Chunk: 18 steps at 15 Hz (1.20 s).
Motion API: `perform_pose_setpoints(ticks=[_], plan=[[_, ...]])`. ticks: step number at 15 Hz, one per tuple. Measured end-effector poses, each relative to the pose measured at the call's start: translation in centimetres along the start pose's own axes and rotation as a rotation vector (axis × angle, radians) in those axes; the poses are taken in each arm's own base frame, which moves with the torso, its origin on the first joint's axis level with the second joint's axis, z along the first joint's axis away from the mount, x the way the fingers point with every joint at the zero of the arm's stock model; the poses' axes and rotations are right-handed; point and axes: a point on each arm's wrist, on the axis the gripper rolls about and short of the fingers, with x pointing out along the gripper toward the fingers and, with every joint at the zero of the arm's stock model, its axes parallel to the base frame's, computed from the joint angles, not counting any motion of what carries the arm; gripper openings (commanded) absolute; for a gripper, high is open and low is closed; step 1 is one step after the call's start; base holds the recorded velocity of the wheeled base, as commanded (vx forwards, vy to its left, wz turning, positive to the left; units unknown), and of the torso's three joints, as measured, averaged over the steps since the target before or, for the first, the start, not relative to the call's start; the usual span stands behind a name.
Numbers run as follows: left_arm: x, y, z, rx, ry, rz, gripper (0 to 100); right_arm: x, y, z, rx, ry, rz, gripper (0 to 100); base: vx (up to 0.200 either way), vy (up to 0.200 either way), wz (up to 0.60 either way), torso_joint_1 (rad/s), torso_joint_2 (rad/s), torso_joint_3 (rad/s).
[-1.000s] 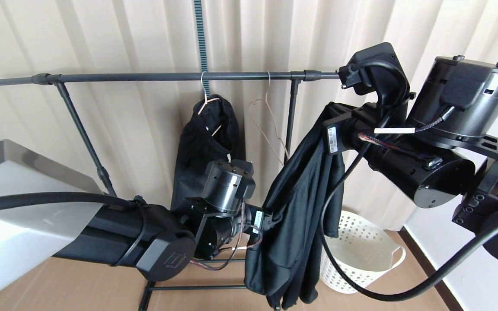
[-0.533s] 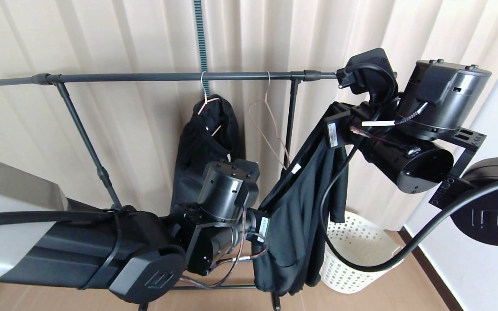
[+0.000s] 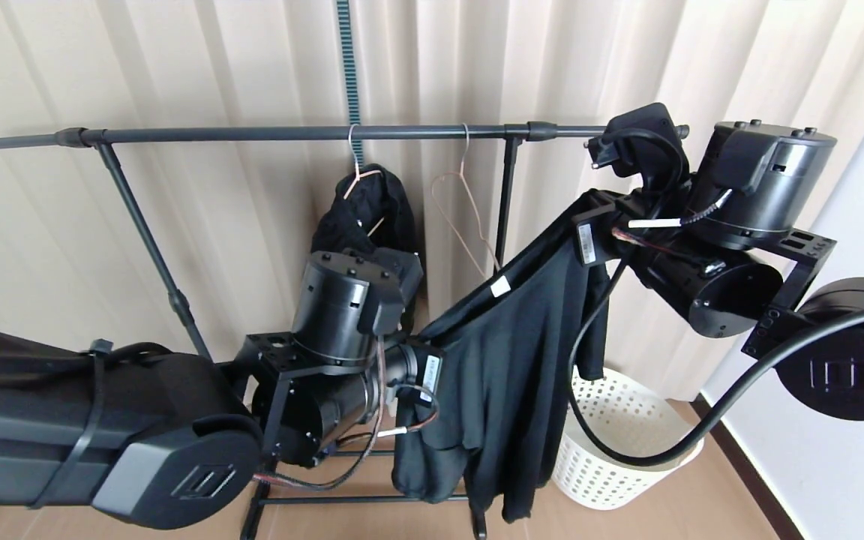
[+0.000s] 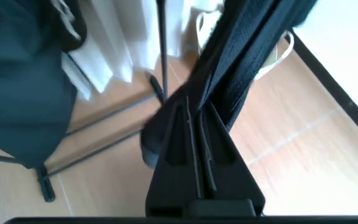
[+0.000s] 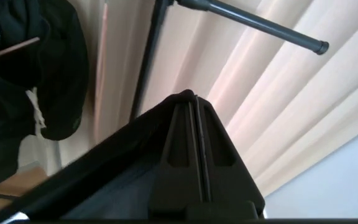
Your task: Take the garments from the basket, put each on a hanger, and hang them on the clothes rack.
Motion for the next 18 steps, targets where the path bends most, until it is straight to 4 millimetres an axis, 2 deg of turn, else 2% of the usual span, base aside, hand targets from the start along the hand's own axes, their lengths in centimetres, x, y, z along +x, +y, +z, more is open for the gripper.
perform_pose_setpoints(ticks=[3, 6, 9, 18], plan=[[-0.7, 1.2, 1.9, -0.002, -0.037, 0.026, 0, -1.5, -0.5, -1.4, -0.084, 0.034, 0.042, 0, 0.0, 0.0, 0.0, 0.0, 0.0, 0.0], [-1.6, 1.9, 4.4, 0.004, -0.08, 0.033, 0, -4.5, -0.9, -2.7, -0.178, 0.092, 0.124, 0, 0.0, 0.0, 0.0, 0.0, 0.0, 0.0], [-1.9, 2.3, 4.8, -0.003, -0.094, 0.041, 0, -7.1, -0.3, -2.9, -0.223, 0.115, 0.219, 0, 0.0, 0.0, 0.0, 0.0, 0.0, 0.0], [-3.7, 2.5, 5.2, -0.008, -0.123, 0.023, 0, -8.5, -1.0, -1.5, -0.23, 0.107, 0.24, 0, 0.0, 0.0, 0.0, 0.0, 0.0, 0.0]])
